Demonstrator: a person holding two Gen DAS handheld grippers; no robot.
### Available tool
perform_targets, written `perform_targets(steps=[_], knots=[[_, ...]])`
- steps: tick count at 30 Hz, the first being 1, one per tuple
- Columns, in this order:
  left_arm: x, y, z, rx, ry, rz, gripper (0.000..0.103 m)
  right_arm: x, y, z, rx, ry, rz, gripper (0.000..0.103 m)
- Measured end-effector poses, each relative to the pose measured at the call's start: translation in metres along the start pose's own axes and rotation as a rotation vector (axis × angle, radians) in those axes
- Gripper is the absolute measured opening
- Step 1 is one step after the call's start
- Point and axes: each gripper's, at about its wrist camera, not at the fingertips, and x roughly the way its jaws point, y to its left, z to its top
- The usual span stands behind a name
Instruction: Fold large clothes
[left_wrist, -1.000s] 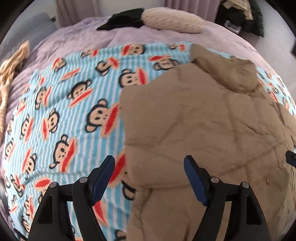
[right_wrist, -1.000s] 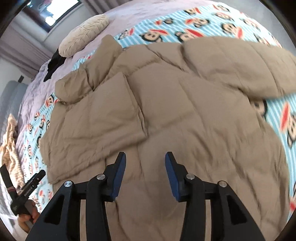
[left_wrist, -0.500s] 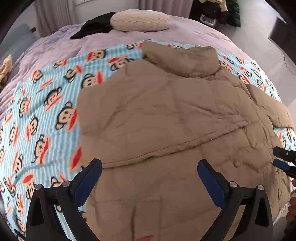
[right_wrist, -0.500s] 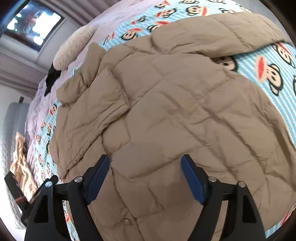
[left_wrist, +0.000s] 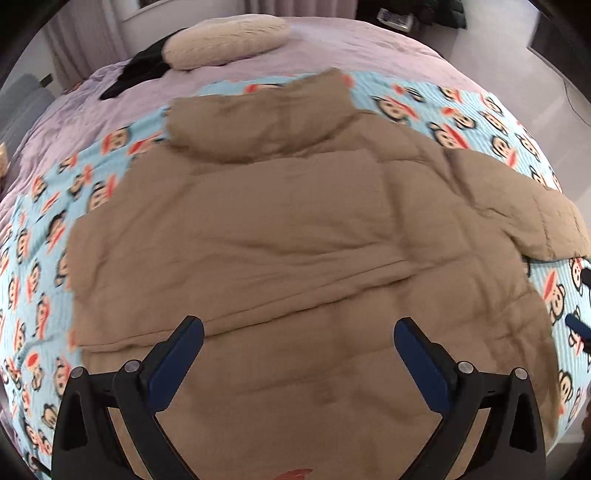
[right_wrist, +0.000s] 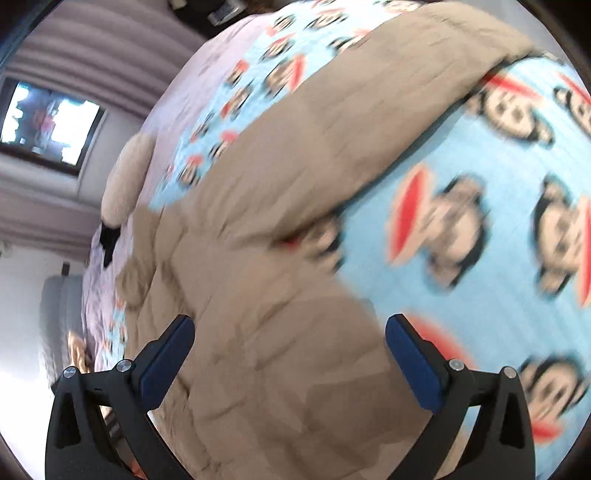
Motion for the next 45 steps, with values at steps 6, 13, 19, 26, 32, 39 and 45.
perform_targets(steps=[6, 13, 19, 26, 32, 39, 45], knots=[[0.02, -0.053, 0.014, -0.016, 0.047, -0.006, 0.103, -0.022, -0.055, 0.069, 0.12, -0.082, -0.01, 0.103], [0.031, -0.075, 0.025, -0.014, 0.079, -0.027, 0.103, -0.024, -0.112, 0.132, 0.345, -0.183, 0.12, 0.102], [0.026, -0.074, 0.037, -0.065, 0.067, -0.023, 0.103, -0.001, -0.143, 0.158, 0.558, -0.207, 0.3, 0.098], [0.019, -0.059, 0.04, -0.11, 0.057, 0.032, 0.103, 0.039, -0.14, 0.17, 0.695, -0.106, 0.461, 0.006], [0.015, -0.038, 0.036, -0.15, 0.06, 0.048, 0.103, 0.035, -0.067, 0.192, 0.429, -0.083, 0.51, 0.006], [0.01, 0.008, 0.03, -0.201, 0.036, 0.056, 0.103, 0.045, 0.081, 0.187, 0.019, -0.026, 0.493, 0.006], [-0.004, 0.069, 0.022, -0.254, -0.014, 0.089, 0.103, 0.076, 0.243, 0.118, -0.499, 0.054, 0.362, 0.006]])
